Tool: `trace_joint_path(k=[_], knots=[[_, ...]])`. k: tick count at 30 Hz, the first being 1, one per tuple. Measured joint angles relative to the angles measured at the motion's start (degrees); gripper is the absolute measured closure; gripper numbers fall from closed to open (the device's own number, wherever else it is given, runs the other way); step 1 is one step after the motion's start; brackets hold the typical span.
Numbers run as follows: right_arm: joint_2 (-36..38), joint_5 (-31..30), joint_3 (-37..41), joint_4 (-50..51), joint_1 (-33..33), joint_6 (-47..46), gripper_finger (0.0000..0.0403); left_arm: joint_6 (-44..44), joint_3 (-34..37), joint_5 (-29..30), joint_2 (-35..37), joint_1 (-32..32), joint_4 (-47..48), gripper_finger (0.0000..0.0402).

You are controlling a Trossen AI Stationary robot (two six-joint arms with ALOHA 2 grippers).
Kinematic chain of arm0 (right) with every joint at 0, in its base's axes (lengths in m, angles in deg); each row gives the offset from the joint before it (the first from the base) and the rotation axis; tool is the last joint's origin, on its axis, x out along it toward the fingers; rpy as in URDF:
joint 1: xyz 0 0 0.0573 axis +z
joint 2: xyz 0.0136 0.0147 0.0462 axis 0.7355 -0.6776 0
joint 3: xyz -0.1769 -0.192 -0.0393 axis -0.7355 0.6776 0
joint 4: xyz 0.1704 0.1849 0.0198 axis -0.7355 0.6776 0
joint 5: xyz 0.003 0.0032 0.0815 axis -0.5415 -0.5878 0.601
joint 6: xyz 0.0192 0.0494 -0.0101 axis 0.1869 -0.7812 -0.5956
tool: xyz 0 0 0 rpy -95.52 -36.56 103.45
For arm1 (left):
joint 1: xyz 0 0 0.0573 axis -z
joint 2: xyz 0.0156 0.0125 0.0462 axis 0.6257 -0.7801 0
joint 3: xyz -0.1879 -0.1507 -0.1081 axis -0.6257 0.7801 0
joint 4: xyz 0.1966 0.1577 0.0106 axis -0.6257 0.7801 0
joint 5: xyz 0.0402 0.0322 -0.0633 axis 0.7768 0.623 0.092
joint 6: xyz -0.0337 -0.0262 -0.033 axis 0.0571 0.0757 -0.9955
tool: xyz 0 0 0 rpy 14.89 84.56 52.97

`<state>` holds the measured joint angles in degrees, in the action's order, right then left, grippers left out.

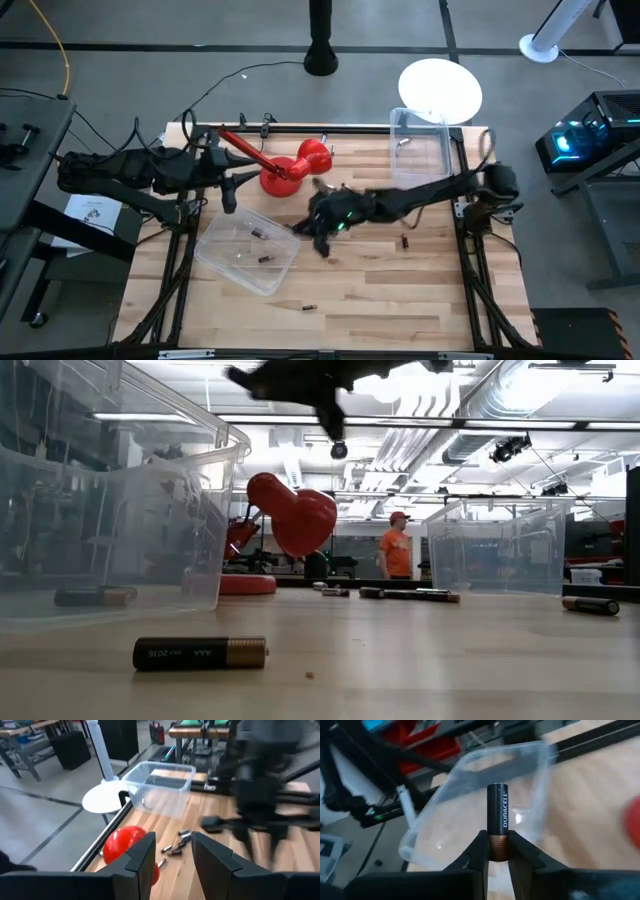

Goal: Sort batteries
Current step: Put the black battery into the bottom transparent bin

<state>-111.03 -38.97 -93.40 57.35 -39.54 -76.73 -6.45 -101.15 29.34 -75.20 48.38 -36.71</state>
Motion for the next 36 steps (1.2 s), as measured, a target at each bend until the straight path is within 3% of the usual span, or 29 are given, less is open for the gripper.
trace_joint_path(k=[5,11,19,23,26,30,36], knots=[[-9.5,-3.8,-12.8,1.5,3.0,2.3,0.0361,1.4,0.0,-0.1,0.4,-0.2,1.7,0.0283],[-16.2,-5.5,-28.6,20.8,1.9,1.8,0.0318,-0.2,0.1,-3.0,2.4,-0.3,1.7,0.0283],[-16.4,-4.8,-38.2,38.3,0.8,9.0,0.0229,-5.7,0.1,-4.6,4.9,-0.3,2.4,0.0283],[-13.2,-12.2,-40.0,56.5,0.6,11.4,0.0227,-8.5,1.0,-5.0,3.4,-0.3,-0.9,0.0283],[-9.7,-14.4,-36.2,64.9,-0.2,12.3,0.0235,-8.2,4.8,-7.6,0.9,-0.3,-6.8,0.0283],[-1.3,-14.4,-23.7,65.1,-2.4,9.0,0.0242,-9.3,11.4,-9.6,-4.4,-0.3,-16.9,0.0283],[13.6,-11.4,4.7,52.3,-9.0,-6.3,0.0242,-13.5,13.4,-13.5,-11.5,-0.3,-25.1,0.0283]])
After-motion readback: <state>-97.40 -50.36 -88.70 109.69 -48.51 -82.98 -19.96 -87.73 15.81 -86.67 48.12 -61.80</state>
